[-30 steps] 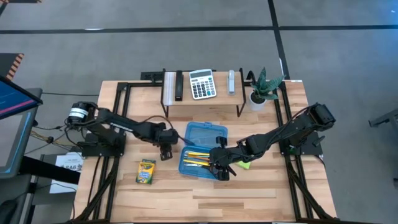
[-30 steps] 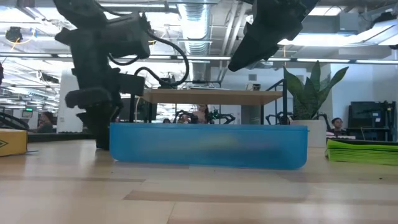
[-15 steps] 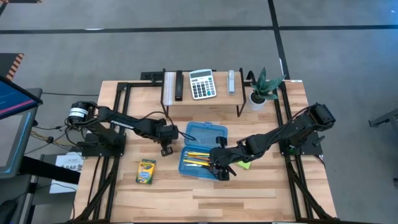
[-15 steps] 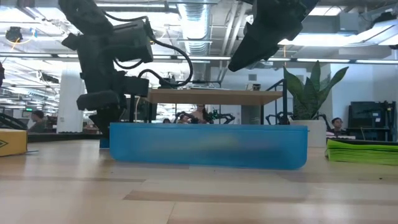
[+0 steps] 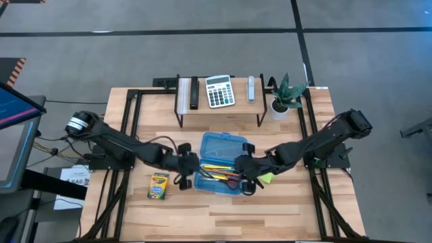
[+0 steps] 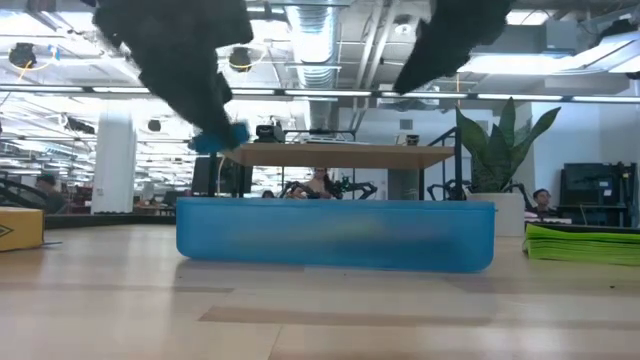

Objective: Pack school essentials
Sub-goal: Put the blue eraser into the blue supply box

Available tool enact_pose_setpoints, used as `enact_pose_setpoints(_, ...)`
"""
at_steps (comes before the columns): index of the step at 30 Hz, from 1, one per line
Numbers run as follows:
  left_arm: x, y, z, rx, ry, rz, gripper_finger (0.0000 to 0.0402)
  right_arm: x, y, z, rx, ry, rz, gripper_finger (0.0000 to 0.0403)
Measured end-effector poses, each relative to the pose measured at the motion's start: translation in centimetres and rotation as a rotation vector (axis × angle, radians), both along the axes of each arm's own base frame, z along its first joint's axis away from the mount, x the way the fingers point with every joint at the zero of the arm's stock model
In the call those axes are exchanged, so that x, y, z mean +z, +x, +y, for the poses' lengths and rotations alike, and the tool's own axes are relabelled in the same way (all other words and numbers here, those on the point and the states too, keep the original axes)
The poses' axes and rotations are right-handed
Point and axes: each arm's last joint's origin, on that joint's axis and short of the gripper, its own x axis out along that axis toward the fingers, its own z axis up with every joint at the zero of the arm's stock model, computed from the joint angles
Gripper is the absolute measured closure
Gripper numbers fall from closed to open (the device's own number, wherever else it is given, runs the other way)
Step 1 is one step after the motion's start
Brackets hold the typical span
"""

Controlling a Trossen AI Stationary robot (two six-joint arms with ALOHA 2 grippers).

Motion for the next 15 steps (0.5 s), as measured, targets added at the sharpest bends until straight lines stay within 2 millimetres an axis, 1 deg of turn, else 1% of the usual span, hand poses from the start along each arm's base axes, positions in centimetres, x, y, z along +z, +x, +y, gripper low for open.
enact_pose_setpoints(1,-0.1,0.3,-0.4,-0.011,0.016,0.018,0.0401,0.2,-0.2,0.1,0.0,-0.002,-0.008,0.0272)
enact_pose_setpoints(4,0.4,2.4,-1.4,-0.055,0.01,-0.018,0.0401,0.7,-0.8,0.5,0.016,0.001,-0.01,0.0272)
enact_pose_setpoints(7,-0.7,4.3,-1.8,-0.105,0.003,0.036,0.04,1.0,-1.3,1.0,0.015,-0.017,-0.018,0.0272)
enact_pose_setpoints(9,-1.3,5.3,-1.9,-0.121,-0.006,0.065,0.0392,1.2,-1.6,1.2,0.011,-0.034,-0.026,0.0272)
enact_pose_setpoints(12,-1.5,6.7,-1.7,-0.123,-0.032,0.071,0.0364,1.3,-2.2,1.5,0.004,-0.054,-0.006,0.0272)
enact_pose_setpoints(15,-2.3,6.9,-1.6,-0.138,-0.051,0.115,0.032,1.5,-2.5,1.7,0.01,-0.054,-0.012,0.0272)
